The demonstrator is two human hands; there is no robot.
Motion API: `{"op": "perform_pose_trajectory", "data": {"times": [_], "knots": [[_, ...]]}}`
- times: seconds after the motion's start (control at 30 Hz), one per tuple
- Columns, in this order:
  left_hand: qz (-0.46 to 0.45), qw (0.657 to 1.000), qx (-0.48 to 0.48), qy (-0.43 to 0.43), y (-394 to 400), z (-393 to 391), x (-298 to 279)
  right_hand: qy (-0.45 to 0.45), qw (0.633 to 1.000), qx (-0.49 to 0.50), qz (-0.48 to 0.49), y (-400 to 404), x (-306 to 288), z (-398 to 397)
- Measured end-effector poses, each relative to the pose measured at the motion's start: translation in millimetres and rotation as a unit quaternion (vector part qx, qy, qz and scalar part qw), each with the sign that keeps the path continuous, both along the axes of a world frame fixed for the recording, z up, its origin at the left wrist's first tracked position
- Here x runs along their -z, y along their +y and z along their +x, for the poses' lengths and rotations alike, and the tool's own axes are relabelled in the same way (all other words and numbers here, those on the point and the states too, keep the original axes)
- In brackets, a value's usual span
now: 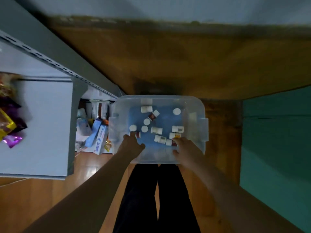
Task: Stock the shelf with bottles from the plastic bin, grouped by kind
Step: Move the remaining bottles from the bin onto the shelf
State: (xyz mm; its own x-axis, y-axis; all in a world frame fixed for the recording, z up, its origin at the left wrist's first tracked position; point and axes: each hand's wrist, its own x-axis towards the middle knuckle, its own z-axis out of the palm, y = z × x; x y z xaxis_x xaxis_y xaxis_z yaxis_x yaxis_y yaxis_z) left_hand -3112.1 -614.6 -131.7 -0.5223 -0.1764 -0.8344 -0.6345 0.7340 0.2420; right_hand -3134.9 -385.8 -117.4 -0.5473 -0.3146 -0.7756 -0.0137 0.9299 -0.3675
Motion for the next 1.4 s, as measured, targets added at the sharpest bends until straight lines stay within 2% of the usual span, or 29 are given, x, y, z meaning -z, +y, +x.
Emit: {"op": "perform_pose_trajectory", "data": {"times": [0.1,0.17,0.37,0.47,0.57,0.7,0.83,0.93,1.07,1.13,1.23,1.3,1.4], "knots": [[-0.018,1.0,0.014,-0.012,0,-3,38,-0.097,0.995,-0.031,0.007,-7,49,-6],[-0.032,0.999,0.036,-0.015,1,-3,61,-0.119,0.992,-0.043,0.008,-15,74,-7],[-0.099,0.982,0.154,-0.049,14,-5,96,-0.059,0.996,-0.061,0.026,-28,116,-9],[-0.075,0.984,0.151,-0.048,13,-7,95,-0.057,0.991,-0.106,0.056,-28,118,-15],[-0.059,0.988,0.133,-0.049,7,-13,77,-0.055,0.989,-0.106,0.089,-29,102,-23],[-0.04,0.997,0.066,-0.019,1,-18,25,-0.022,0.998,-0.042,0.052,-27,52,-36],[-0.017,0.994,-0.049,0.097,-2,-26,-59,0.041,0.996,0.052,-0.056,-32,-37,-58],[-0.032,0.975,-0.102,0.194,1,-29,-136,0.065,0.975,0.129,-0.167,-43,-117,-66],[-0.054,0.923,-0.21,0.318,5,-28,-247,0.099,0.941,0.19,-0.262,-62,-224,-64],[-0.036,0.891,-0.254,0.374,2,-20,-298,0.116,0.919,0.225,-0.301,-72,-273,-59],[0.047,0.838,-0.308,0.448,-8,5,-369,0.124,0.882,0.261,-0.372,-89,-339,-47],[0.111,0.79,-0.34,0.498,-19,29,-411,0.119,0.869,0.254,-0.407,-104,-380,-34],[0.137,0.732,-0.383,0.547,-47,68,-457,0.107,0.855,0.215,-0.46,-133,-433,-9]]}}
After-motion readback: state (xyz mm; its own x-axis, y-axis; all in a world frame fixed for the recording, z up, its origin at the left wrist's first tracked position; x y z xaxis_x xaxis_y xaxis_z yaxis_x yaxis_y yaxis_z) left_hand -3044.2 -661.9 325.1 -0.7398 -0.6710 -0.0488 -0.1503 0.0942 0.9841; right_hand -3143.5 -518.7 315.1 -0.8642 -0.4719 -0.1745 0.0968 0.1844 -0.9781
